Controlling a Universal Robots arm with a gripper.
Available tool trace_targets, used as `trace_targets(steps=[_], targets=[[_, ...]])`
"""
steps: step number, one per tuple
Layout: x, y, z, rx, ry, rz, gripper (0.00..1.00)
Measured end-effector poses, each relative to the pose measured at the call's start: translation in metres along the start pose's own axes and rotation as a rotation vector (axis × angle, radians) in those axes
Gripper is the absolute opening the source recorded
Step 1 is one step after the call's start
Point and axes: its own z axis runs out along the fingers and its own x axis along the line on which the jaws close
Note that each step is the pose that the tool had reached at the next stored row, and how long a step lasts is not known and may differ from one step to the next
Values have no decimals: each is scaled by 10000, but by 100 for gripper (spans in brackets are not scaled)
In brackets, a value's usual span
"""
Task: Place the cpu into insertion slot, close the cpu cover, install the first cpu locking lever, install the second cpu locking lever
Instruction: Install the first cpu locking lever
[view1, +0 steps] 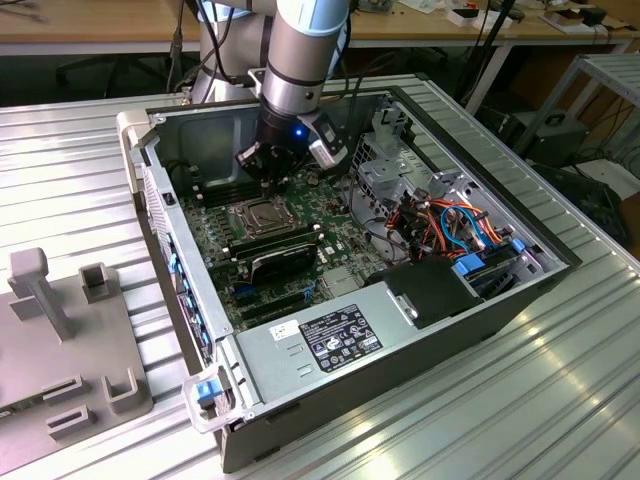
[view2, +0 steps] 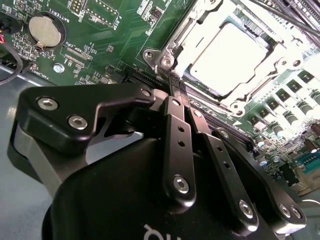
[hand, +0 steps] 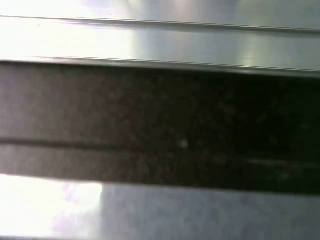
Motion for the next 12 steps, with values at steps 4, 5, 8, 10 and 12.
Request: trace_targets(steps=[4, 5, 8, 10, 12], targets=[[0, -3, 3, 4, 2, 0, 11], [0, -3, 4, 4, 2, 0, 11], [0, -5, 8, 4, 2, 0, 11], [0, -6, 12, 5, 2, 0, 11], [-2, -5, 42, -10, 1, -1, 11]])
